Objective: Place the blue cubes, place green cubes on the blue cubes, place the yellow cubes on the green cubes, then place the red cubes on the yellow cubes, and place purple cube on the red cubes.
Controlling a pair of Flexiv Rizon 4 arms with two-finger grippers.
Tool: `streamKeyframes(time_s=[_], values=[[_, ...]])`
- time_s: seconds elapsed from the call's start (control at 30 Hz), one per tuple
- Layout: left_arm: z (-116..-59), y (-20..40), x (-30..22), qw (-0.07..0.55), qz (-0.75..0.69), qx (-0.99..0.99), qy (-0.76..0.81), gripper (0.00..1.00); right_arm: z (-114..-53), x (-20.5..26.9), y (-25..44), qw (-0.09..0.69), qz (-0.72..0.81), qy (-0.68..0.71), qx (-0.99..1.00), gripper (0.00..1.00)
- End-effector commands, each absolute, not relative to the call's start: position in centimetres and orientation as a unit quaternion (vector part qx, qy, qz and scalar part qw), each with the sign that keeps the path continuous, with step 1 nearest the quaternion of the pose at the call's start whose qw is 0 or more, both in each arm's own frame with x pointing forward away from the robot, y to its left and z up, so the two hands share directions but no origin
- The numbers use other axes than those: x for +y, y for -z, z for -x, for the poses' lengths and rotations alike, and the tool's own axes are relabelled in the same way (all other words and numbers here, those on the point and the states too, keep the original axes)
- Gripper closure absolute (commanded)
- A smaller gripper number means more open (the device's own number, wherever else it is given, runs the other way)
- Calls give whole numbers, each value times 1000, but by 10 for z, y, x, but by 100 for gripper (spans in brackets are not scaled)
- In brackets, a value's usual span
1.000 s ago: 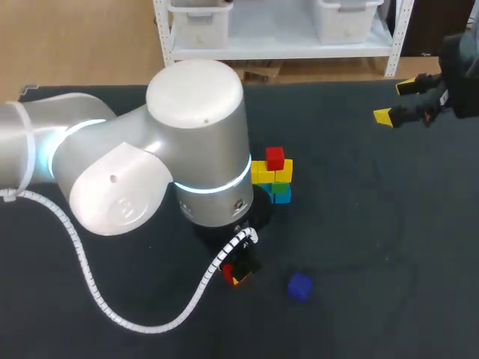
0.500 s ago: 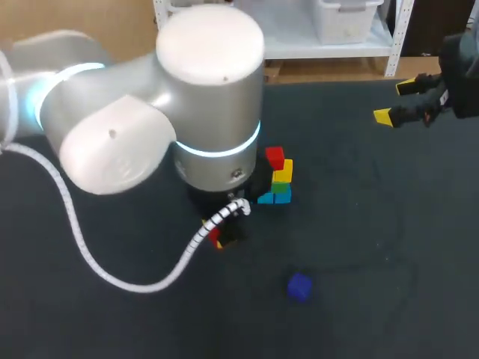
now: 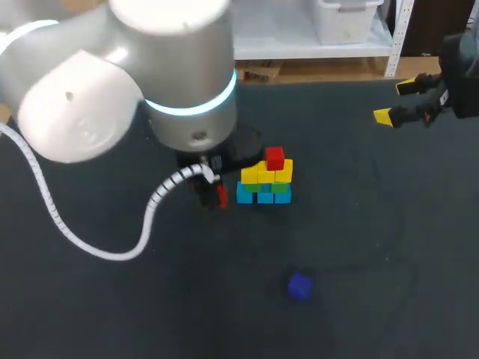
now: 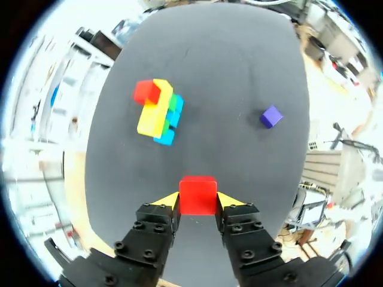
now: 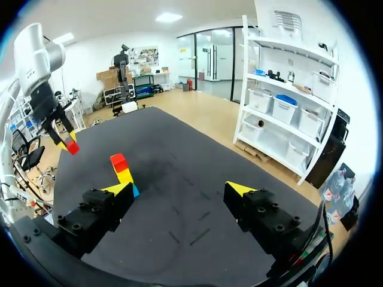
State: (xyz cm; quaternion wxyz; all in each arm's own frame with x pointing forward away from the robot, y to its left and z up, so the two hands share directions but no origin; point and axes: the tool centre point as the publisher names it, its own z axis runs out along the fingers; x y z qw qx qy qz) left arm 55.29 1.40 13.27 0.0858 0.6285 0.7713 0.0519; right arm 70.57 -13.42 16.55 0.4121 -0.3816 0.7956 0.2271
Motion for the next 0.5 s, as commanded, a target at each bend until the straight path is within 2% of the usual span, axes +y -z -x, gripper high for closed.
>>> streamKeyframes(time_s=[0.03, 0.5], values=[[-571, -141, 23, 85, -657, 749, -11, 100, -706, -135, -164, 414, 382, -229, 794, 0], [-648, -133, -1, 33, -726, 686, 17, 100, -706, -135, -164, 414, 382, -229, 794, 0]])
